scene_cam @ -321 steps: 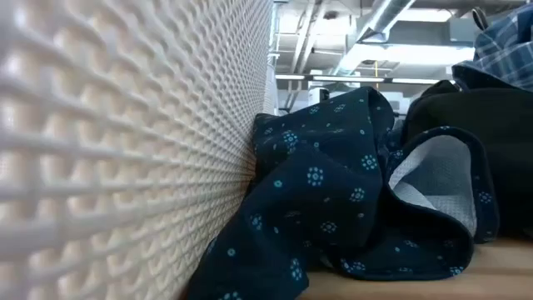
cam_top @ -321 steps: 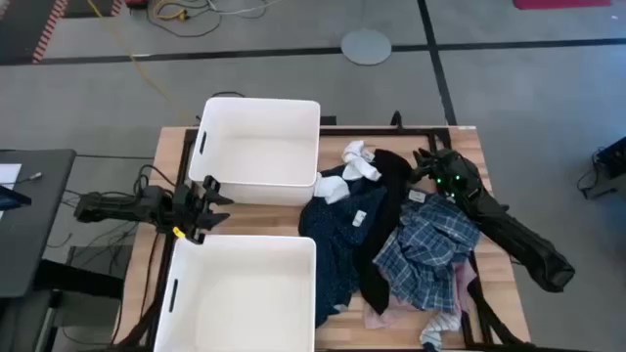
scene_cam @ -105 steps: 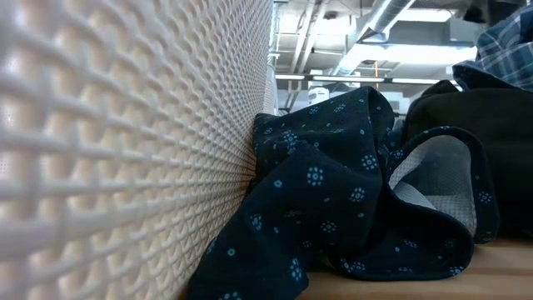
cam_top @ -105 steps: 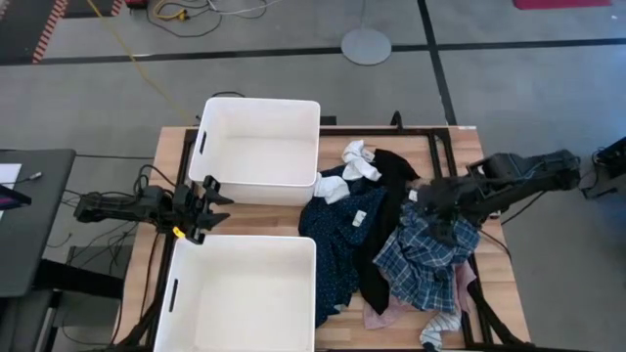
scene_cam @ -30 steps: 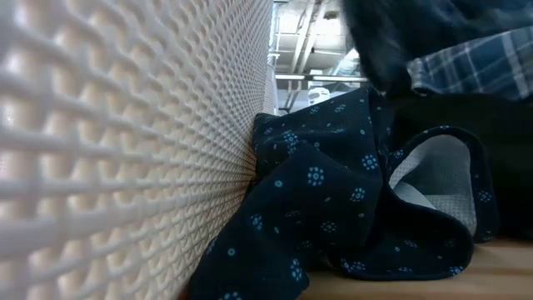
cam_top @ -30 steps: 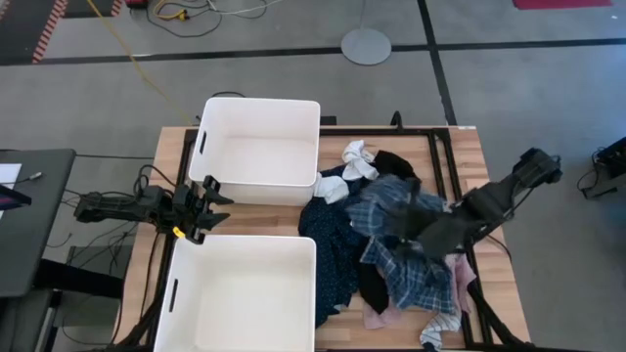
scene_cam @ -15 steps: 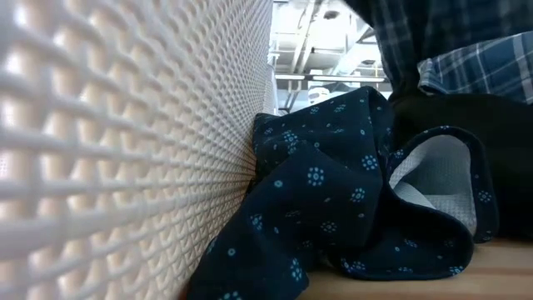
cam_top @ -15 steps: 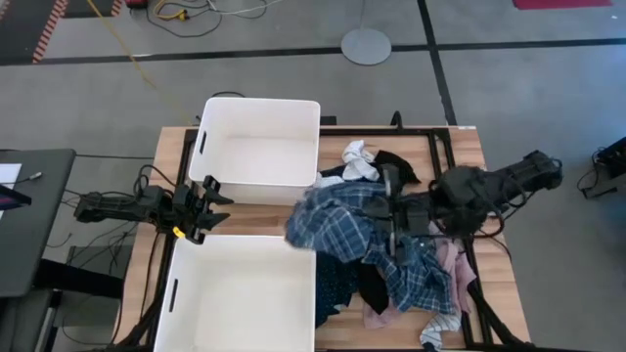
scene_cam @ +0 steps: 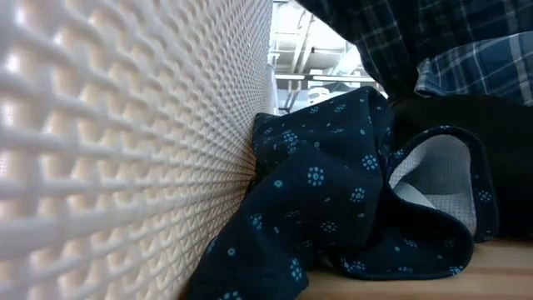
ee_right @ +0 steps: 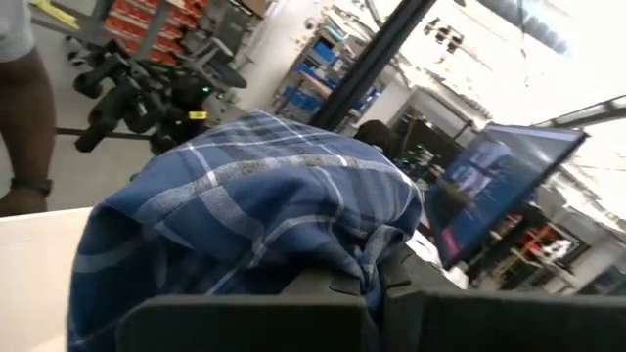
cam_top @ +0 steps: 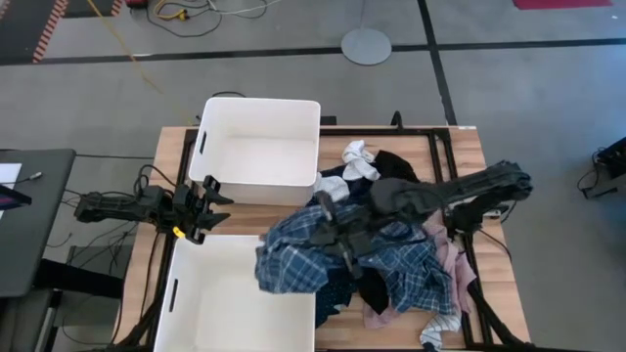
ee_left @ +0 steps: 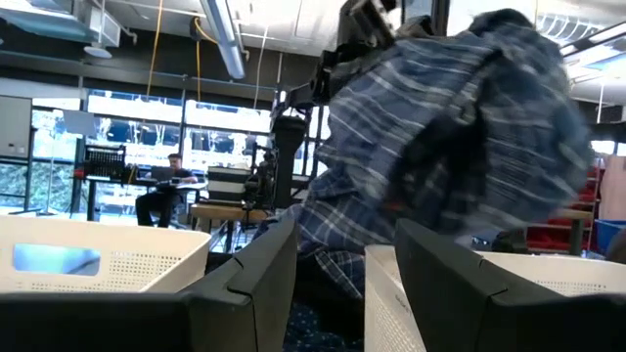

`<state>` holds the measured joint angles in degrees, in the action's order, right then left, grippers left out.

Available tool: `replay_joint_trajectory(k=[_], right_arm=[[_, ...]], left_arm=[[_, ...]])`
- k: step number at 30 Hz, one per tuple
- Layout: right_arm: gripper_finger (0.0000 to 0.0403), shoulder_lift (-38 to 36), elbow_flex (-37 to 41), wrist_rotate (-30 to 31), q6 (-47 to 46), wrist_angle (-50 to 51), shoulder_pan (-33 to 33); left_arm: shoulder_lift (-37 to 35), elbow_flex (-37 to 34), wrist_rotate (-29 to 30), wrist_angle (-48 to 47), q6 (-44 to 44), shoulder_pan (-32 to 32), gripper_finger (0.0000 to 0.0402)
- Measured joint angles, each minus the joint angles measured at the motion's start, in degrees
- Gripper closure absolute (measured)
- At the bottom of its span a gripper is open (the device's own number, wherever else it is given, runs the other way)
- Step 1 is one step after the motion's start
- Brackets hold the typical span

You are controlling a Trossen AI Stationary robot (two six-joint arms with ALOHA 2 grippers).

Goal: Sort clothes
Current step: Put the blue pants into the bottom white laundry organizer

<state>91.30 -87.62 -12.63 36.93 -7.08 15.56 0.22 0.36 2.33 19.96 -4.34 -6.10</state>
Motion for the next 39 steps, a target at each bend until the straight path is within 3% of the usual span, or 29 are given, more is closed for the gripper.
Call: replay_joint_trajectory(k=[10, 18, 27, 39], right_arm=[[0.0403, 7.5, -1.8, -3.0, -3.0, 1.4, -1.9], [0.0400, 7.1, -1.8, -3.4, -3.8, 5.1, -2.2], [0.0400, -2.3, -1.8, -2.0, -1.1, 12.4, -2.1], [0.0399, -14.5, -1.8, 3.7, -5.0, 32.8, -2.1]], left_arm=[[0.0, 0.0, 0.0, 0.0, 0.0, 0.0, 0.0233], [0.0, 0.0, 0.0, 0.0, 0.0, 0.0, 0.0233], [0.0, 0.0, 0.0, 0.0, 0.0, 0.0, 0.0233], [0.0, 0.0, 0.4, 0.5, -0.9, 0.0, 0.0233]])
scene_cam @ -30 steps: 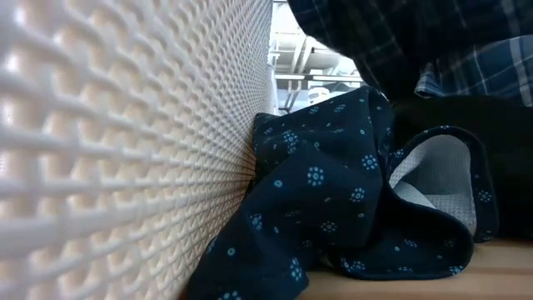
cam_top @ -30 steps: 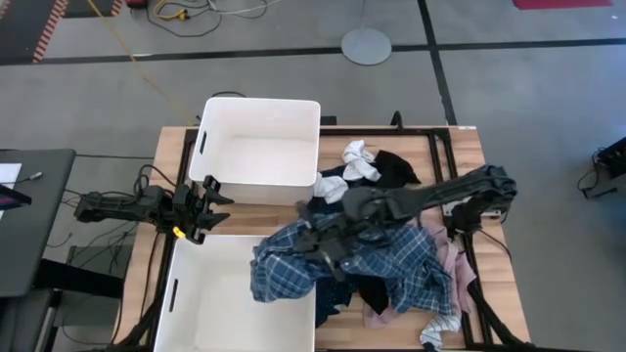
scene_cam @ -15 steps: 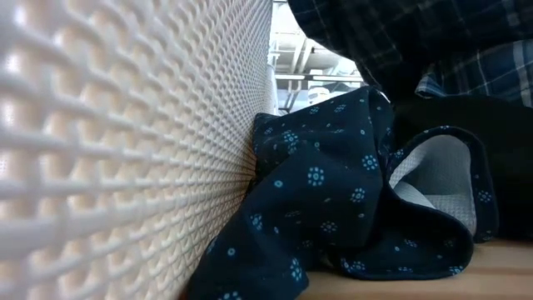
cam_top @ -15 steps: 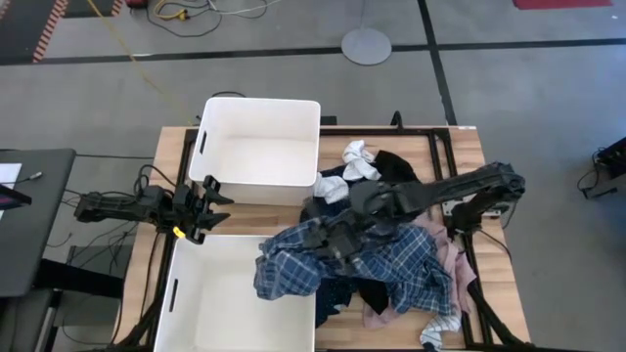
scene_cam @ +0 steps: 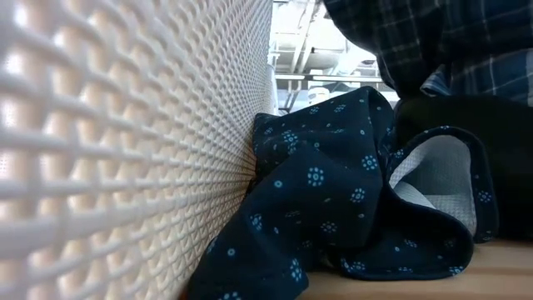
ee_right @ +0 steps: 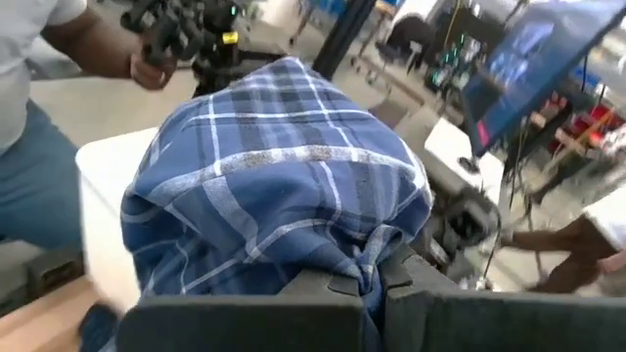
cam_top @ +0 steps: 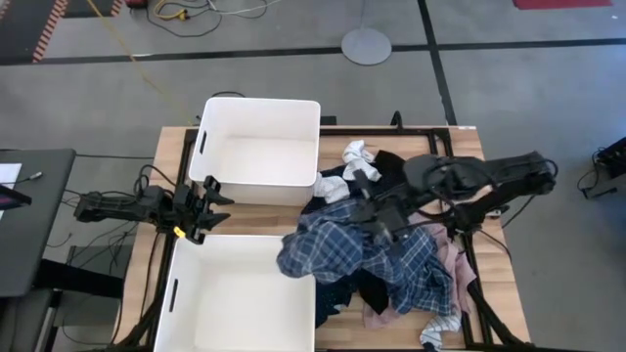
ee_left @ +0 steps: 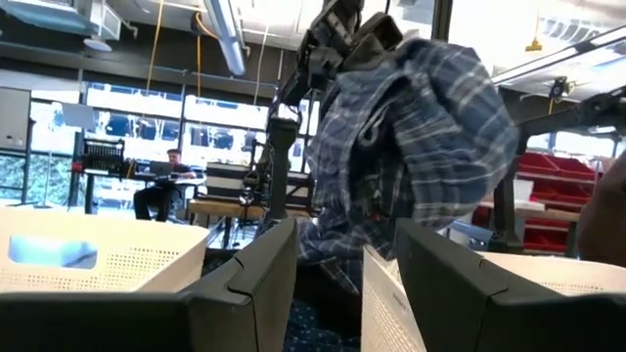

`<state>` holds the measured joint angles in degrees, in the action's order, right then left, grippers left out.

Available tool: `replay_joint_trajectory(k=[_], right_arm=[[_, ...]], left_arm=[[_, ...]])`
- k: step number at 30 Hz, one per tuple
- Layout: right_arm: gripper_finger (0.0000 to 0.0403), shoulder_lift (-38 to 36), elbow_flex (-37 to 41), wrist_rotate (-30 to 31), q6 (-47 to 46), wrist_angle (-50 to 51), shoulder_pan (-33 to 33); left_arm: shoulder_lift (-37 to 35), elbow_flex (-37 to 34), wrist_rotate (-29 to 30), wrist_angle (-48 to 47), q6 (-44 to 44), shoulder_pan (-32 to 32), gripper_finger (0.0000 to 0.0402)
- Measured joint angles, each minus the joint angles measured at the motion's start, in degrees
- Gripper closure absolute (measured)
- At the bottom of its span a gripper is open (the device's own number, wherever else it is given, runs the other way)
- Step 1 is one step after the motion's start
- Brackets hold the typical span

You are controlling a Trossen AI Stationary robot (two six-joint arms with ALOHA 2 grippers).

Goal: Sort clothes
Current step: Put the blue pants into the bottom white laundry organizer

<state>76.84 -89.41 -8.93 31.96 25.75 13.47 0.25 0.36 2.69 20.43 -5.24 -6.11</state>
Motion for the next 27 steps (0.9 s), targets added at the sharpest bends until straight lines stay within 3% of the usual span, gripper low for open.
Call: replay_joint_trajectory(k=[10, 12, 15, 19, 23, 27], right_arm=[[0.0399, -5.1, 0.0, 3.0, -3.5, 7.4, 0.0], [0.0399, -5.0, 0.0, 3.0, -3.5, 8.1, 0.0], [0.0399, -5.0, 0.0, 3.0, -3.6, 9.0, 0.0], [0.0399, -5.0, 0.0, 3.1, -3.6, 9.4, 0.0], [0.0399, -5.7, 0.0, 3.0, -3.3, 9.5, 0.0], [0.0399, -6.5, 0.0, 3.1, -3.1, 9.3, -0.1]], left_arm=[[0.0, 0.0, 0.5, 16.0, 9.8, 0.0, 0.0233], [0.0, 0.0, 5.2, 17.9, 14.7, 0.0, 0.0233], [0.0, 0.0, 12.8, 18.1, 12.9, 0.0, 0.0233], [1.5, 0.9, 12.6, 18.0, 13.7, 0.0, 0.0233], [6.3, 4.3, 8.9, 17.6, 17.0, 0.0, 0.0233], [15.9, 14.0, 10.5, 12.8, 19.9, 0.0, 0.0218]])
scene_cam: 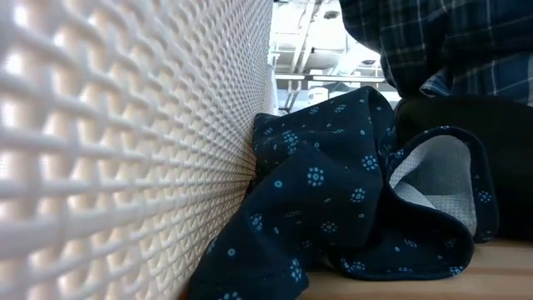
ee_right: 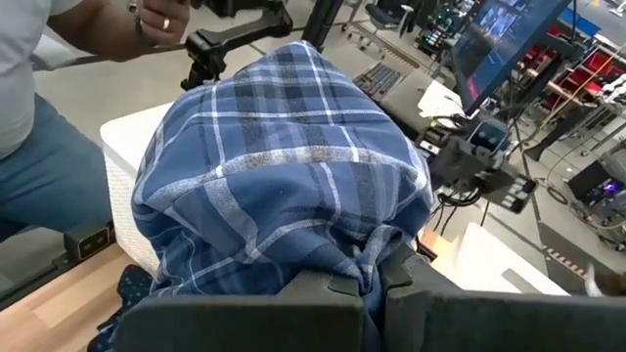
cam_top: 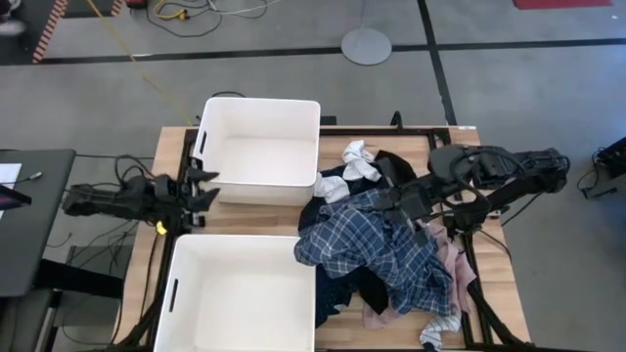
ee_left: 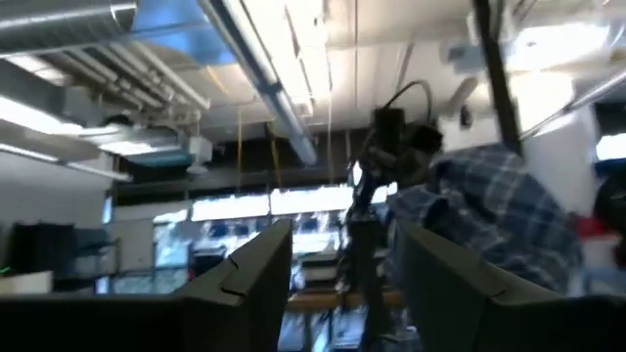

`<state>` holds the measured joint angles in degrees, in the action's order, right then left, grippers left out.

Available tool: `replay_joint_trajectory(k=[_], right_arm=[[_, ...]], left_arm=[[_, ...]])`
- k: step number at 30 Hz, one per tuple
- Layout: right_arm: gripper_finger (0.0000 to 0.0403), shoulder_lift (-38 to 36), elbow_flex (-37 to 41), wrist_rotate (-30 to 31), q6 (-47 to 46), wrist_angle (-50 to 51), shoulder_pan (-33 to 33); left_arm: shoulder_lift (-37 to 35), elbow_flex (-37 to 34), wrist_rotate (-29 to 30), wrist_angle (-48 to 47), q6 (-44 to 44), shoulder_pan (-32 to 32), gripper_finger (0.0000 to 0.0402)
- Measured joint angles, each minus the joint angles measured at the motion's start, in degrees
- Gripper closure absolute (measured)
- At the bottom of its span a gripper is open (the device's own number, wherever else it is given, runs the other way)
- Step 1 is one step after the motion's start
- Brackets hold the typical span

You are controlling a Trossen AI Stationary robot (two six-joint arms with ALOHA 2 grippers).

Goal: Sort clothes
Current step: Put the blue pants into the bottom white laundry organizer

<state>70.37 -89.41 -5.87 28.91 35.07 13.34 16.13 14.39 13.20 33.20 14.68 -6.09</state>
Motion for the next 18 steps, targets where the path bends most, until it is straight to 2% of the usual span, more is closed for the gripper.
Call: replay_joint_trajectory(k=[3, 7, 10, 13, 18], right_arm=[[0.0399, 0.0, 0.0, 0.0, 0.0, -0.2, 0.0], [0.0399, 0.0, 0.0, 0.0, -0.3, 0.1, 0.0], [0.0399, 0.1, 0.0, 0.0, -0.4, 0.9, 0.0], [0.0399, 0.1, 0.0, 0.2, -0.4, 0.8, 0.0], [0.0399, -0.5, 0.0, 2.0, 0.5, 0.6, -0.5]], left_arm=[[9.2, 8.7, 3.6, -7.3, 3.3, 0.0, 0.0193], [18.2, 21.1, 4.0, -15.1, 5.2, 0.0, 0.0172], [24.8, 29.0, 4.1, -22.3, 3.5, 0.1, 0.0169], [31.5, 33.3, 4.0, -24.9, 1.9, 0.1, 0.0170], [40.3, 36.1, 4.8, -24.7, 3.5, -0.5, 0.0183]])
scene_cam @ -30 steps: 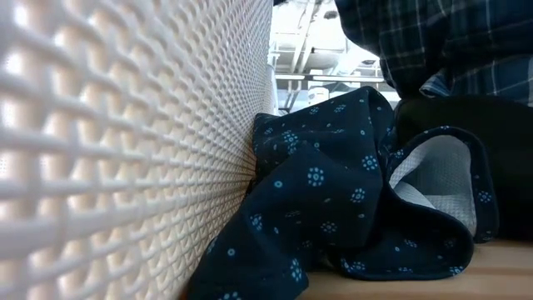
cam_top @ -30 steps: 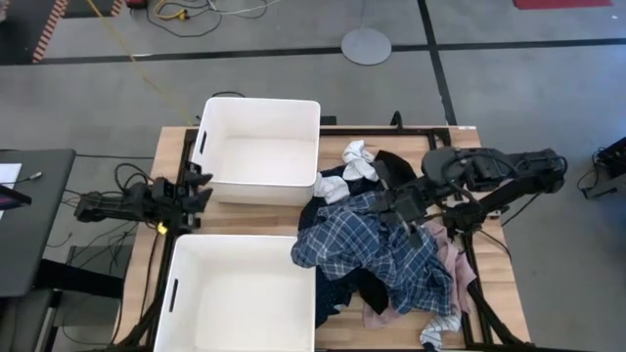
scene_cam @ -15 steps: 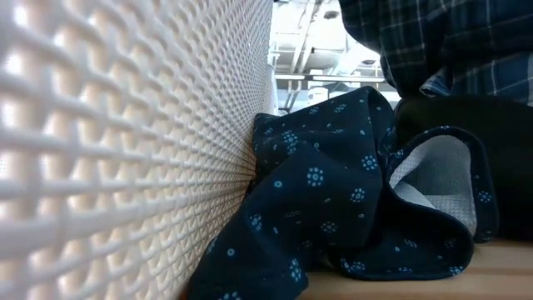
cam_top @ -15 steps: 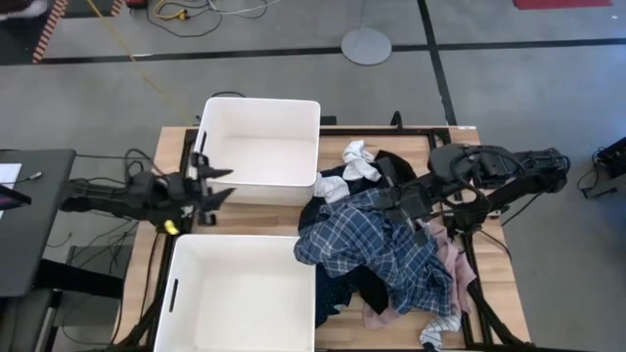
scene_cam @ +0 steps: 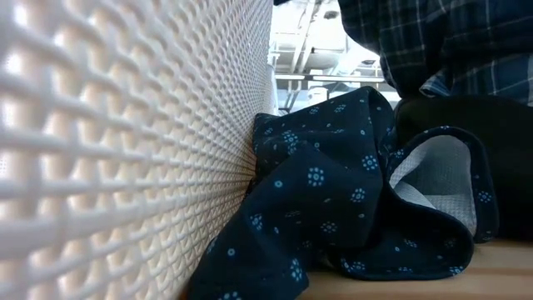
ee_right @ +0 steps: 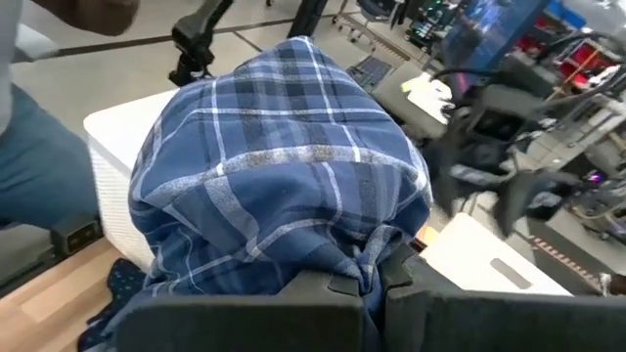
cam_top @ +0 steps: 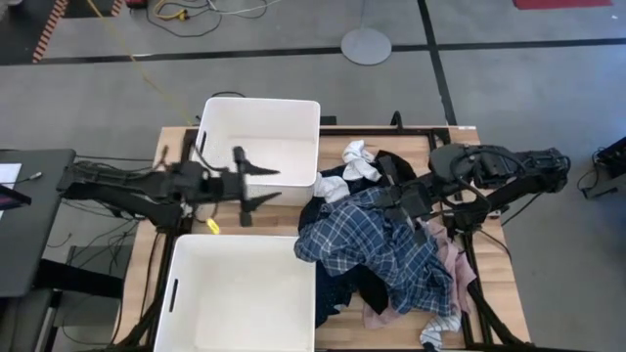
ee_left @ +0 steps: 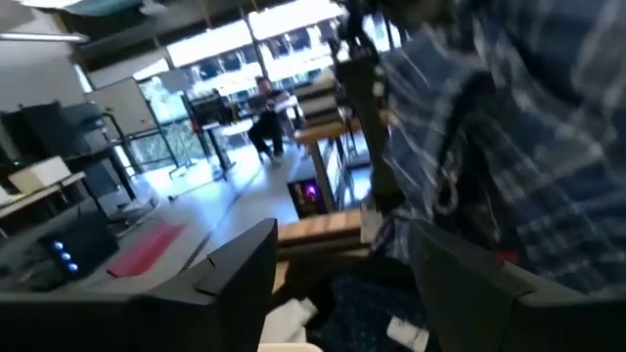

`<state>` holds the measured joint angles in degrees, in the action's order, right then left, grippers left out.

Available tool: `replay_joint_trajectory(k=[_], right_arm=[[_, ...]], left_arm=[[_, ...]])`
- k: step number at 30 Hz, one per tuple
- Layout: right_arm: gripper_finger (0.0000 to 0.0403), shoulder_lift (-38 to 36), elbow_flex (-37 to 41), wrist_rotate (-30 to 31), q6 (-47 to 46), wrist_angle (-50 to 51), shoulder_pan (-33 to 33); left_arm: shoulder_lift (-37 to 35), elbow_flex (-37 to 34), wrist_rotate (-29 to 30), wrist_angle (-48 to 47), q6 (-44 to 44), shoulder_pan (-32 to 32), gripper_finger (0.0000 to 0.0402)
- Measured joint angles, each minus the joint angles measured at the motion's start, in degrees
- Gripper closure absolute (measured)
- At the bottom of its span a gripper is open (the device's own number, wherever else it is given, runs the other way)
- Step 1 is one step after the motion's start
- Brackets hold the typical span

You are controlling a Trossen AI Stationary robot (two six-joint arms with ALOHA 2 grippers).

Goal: Sort clothes
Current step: Put the blue pants into the bottom white laundry organizer

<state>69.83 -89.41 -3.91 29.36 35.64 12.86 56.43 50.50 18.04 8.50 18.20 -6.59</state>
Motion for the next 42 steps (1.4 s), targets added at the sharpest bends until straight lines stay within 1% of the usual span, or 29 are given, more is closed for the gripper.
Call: replay_joint_trajectory(k=[4, 7, 11, 15, 17, 18, 23, 27, 29, 32, 37, 42], right_arm=[[0.0399, -1.4, 0.0, 0.5, 0.7, -0.1, -0.7], [0.0399, -2.5, 0.0, 0.8, 0.7, -0.5, -1.5], [0.0399, -3.8, 0.0, 0.9, 1.3, -2.0, -1.8], [0.0399, -4.3, 0.0, 1.2, 3.1, -4.0, -2.9], [0.0399, -4.1, 0.0, 1.2, 3.5, -4.9, -4.0], [0.0399, -3.8, 0.0, 1.2, 3.8, -5.0, -4.6], [0.0399, -2.0, 0.0, 1.3, 3.9, -4.8, -6.9], [0.0399, -0.5, 0.0, 1.3, 5.1, -6.5, -7.8], [0.0399, 0.4, 0.0, 1.2, 6.0, -8.7, -7.8], [0.0399, 1.8, 0.0, 1.1, 7.6, -12.1, -7.8], [0.0399, 4.2, 0.0, 1.0, 8.7, -14.9, -7.8], [0.0399, 5.6, 0.0, 1.0, 9.1, -14.8, -7.7]], left_arm=[[4.6, 2.5, 2.7, -0.2, -1.5, 0.7, 0.0192], [5.7, 3.5, 2.1, 1.7, -1.7, 0.7, 0.0192], [6.7, 3.5, -3.0, 5.7, -0.6, 0.6, 0.0193], [6.5, 3.5, -14.4, 11.0, -2.6, 1.2, 0.0187], [6.5, 3.5, -17.8, 12.1, -3.8, 1.3, 0.0170], [6.5, 3.5, -18.4, 11.9, -3.7, 1.3, 0.0158], [6.6, 3.5, -18.9, 10.9, -5.6, 1.3, 0.0077], [8.8, 3.5, -19.5, 11.5, -7.7, 1.4, 0.0031], [11.1, 3.8, -19.8, 11.8, -8.6, 1.9, 0.0017], [15.8, 6.2, -20.2, 11.9, -9.9, 3.2, 0.0005], [24.6, 12.5, -25.4, 14.2, -11.0, 4.4, 0.0002], [33.3, 19.9, -28.4, 14.2, -10.3, 5.0, 0.0002]])
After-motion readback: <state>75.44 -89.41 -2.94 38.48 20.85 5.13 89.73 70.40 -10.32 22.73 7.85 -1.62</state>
